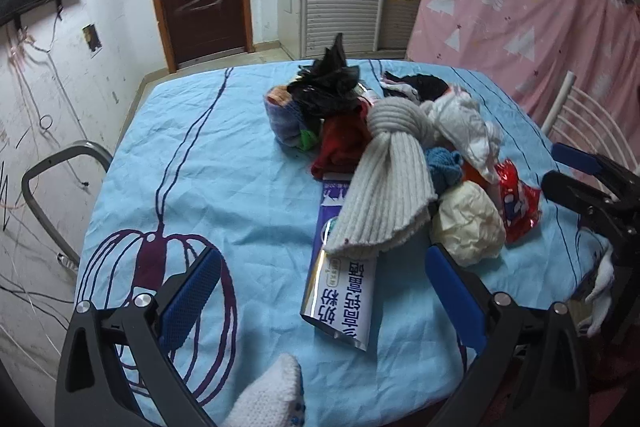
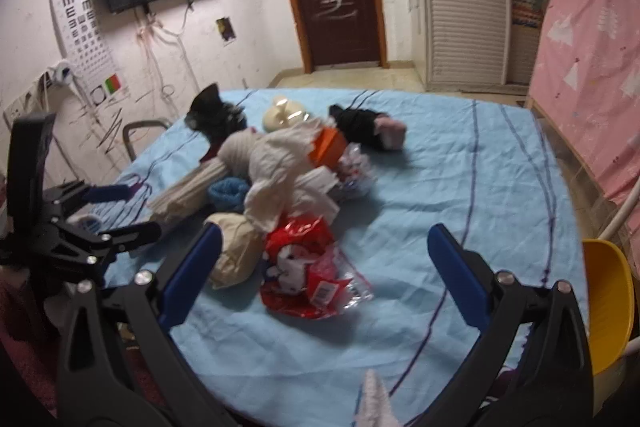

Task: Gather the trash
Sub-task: 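Grasp the red-and-white snack bag with the right tool while the left tool grasps the white scarf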

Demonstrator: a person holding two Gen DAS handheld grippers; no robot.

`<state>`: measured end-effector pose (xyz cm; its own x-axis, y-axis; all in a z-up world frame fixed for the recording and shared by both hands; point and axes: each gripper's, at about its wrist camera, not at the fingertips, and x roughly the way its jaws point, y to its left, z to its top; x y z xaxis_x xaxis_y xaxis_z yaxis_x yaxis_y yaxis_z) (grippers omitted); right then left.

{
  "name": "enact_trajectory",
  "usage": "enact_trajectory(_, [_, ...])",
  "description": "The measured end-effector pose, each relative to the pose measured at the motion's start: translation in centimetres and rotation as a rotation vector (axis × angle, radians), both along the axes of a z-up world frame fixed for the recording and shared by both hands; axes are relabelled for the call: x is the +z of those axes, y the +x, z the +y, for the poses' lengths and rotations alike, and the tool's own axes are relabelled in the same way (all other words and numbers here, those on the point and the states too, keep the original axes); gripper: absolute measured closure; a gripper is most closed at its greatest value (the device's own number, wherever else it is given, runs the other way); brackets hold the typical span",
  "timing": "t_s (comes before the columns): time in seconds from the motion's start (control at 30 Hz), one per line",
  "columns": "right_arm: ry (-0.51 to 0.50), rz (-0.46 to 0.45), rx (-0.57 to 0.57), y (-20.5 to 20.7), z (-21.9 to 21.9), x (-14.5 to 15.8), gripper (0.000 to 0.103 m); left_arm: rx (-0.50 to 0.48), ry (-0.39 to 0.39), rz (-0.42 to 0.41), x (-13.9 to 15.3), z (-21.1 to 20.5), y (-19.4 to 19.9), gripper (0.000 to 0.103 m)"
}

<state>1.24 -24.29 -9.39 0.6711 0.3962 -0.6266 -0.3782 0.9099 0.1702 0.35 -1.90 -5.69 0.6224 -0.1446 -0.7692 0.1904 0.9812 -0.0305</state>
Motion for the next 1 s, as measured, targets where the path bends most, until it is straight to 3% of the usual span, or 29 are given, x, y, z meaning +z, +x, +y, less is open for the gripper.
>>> enact_trajectory(0.1, [-0.014,0.034,0.026,0.1,0.5,-0.8,0.005,-0.037,-0.011,-0.005,0.1,-0.4,0.0,0.011])
enact_trajectory(0.23, [-0.011,0.065,0.035,0.5,0.6,-1.7,0.006,-0.071,-0.006,-0.014,0.8,-1.4,1.0,0.02])
enact_trajectory(0.27, [-0.01,0.072,0.037,0.7,0.5,-1.9,0.008,-0.079,0.001,-0.018,1.0,-1.8,1.4,0.022])
enact_trajectory(0.33, [-0.011,0.09,0.04,0.9,0.6,-2.3,0.027,-0.096,0.017,-0.02,1.3,-2.6,2.3,0.032])
enact_trajectory(0.47, [-0.031,0.112,0.061,1.2,1.2,-3.4,0.033,-0.111,0.033,0.025,0.6,-3.9,4.4,0.039])
enact_trajectory(0.57, [-0.045,0.1,0.066,1.0,1.3,-3.4,0.039,-0.129,0.007,0.085,-0.4,-4.4,5.7,0.039])
enact_trajectory(0.67, [-0.03,0.094,0.065,1.0,1.0,-3.4,0.052,-0.128,-0.037,0.11,-0.7,-4.2,6.3,0.04])
enact_trajectory(0.77, [-0.024,0.084,0.053,1.0,0.5,-3.3,0.061,-0.13,-0.088,0.12,-0.9,-3.9,6.3,0.055])
enact_trajectory(0.83, [-0.005,0.071,0.047,0.9,0.1,-3.3,0.065,-0.136,-0.13,0.125,-0.9,-3.7,6.2,0.071])
enact_trajectory(1.0, [0.046,0.05,0.037,0.7,-1.2,-2.7,0.065,-0.144,-0.19,0.112,0.0,-3.6,5.6,0.077])
